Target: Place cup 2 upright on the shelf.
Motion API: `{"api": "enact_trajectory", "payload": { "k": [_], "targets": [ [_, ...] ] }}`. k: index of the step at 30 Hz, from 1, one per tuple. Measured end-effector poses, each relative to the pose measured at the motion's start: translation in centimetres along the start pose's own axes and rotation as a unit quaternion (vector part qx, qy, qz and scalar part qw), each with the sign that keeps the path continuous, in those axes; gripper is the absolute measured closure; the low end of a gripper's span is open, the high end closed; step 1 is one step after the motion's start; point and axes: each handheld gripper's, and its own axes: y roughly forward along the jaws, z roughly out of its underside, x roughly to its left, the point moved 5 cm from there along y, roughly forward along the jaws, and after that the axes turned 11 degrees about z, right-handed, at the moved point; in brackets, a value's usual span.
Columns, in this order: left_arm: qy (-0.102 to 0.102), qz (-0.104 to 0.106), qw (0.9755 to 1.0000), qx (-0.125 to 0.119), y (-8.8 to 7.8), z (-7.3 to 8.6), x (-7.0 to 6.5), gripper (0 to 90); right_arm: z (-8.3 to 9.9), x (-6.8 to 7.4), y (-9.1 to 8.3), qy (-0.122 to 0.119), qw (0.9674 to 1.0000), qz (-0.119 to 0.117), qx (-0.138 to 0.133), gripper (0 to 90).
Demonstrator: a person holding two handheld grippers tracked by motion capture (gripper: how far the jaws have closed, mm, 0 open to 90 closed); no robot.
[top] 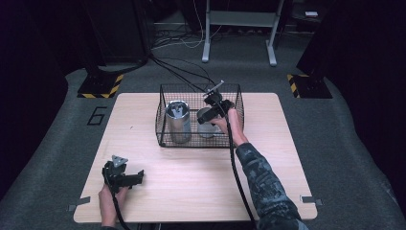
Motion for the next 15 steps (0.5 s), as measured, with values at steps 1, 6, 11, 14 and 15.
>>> {"api": "enact_trajectory", "payload": {
  "k": [1, 6, 11, 14, 15],
  "targets": [
    [0.0, 0.0, 1.0, 0.0, 0.0, 0.0, 0.0, 0.4, -0.1, 0.0, -0.5, 0.0, 1.0, 0.0, -0.007, 0.0],
    [-0.001, 0.0, 1.0, -0.001, 0.0, 0.0, 0.0, 0.4, -0.1, 0.3, -2.1, -0.009, 0.9996, -0.003, -0.027, 0.0],
    [-0.001, 0.0, 1.0, -0.001, 0.0, 0.0, 0.0, 0.4, 0.3, 1.2, -3.9, -0.023, 0.9981, -0.004, -0.056, 0.0],
    [-0.001, 0.0, 1.0, -0.001, 0.0, 0.0, 0.0, 0.4, 0.9, 1.8, -5.0, -0.034, 0.9968, -0.008, -0.071, 0.0],
    [-0.001, 0.0, 1.0, -0.001, 0.0, 0.0, 0.0, 0.4, 1.1, 2.1, -5.5, -0.039, 0.9962, -0.008, -0.078, 0.0]
  ]
}}
